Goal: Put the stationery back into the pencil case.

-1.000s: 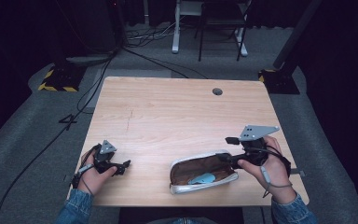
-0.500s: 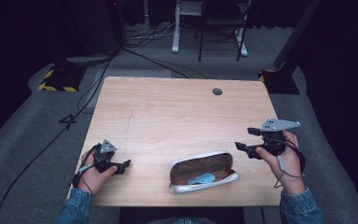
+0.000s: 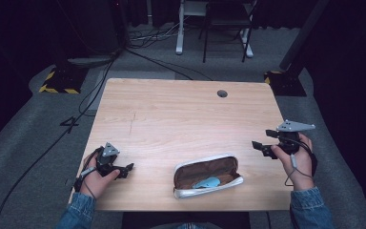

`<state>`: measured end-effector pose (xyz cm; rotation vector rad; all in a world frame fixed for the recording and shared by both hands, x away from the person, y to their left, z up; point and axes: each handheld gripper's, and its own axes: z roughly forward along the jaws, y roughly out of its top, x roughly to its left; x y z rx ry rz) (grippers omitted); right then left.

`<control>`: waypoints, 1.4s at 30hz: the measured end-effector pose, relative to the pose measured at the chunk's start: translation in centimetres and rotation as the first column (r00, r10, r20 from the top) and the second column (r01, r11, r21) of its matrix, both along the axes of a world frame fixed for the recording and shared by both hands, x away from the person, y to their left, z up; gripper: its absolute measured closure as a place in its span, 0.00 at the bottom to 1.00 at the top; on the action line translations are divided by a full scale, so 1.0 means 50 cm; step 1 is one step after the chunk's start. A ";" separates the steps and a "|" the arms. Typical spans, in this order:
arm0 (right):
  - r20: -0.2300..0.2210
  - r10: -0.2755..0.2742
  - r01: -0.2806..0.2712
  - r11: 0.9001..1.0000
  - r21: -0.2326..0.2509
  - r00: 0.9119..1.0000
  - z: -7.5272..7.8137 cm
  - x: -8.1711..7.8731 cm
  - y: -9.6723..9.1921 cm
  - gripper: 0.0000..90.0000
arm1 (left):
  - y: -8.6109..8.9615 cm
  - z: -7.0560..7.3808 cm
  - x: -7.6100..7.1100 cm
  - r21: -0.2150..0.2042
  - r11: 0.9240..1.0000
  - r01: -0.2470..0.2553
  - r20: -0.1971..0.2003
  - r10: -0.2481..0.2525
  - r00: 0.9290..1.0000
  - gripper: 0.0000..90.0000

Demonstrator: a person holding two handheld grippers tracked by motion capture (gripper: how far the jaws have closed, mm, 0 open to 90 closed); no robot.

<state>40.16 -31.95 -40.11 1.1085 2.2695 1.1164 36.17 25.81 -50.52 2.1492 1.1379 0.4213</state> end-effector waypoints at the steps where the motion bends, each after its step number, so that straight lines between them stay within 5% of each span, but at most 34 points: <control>1: -0.004 -0.007 0.007 1.000 0.002 1.000 -0.006 0.003 -0.006 0.23 | 0.000 0.000 0.000 0.000 1.000 0.000 0.000 0.000 1.000 0.11; 20: -0.008 -0.118 0.118 0.992 0.033 0.993 -0.126 0.048 -0.094 0.22 | 0.000 0.000 0.000 0.001 1.000 0.001 -0.002 -0.001 1.000 0.11; 32: -0.053 -0.162 0.161 0.987 -0.014 0.985 -0.190 0.061 -0.112 0.20 | -0.001 0.000 0.000 -0.005 1.000 -0.005 -0.005 0.005 1.000 0.11; 42: -0.059 -0.199 0.195 0.979 -0.063 0.978 -0.206 0.064 -0.108 0.16 | -0.003 0.000 0.002 0.004 1.000 -0.002 0.002 0.002 1.000 0.11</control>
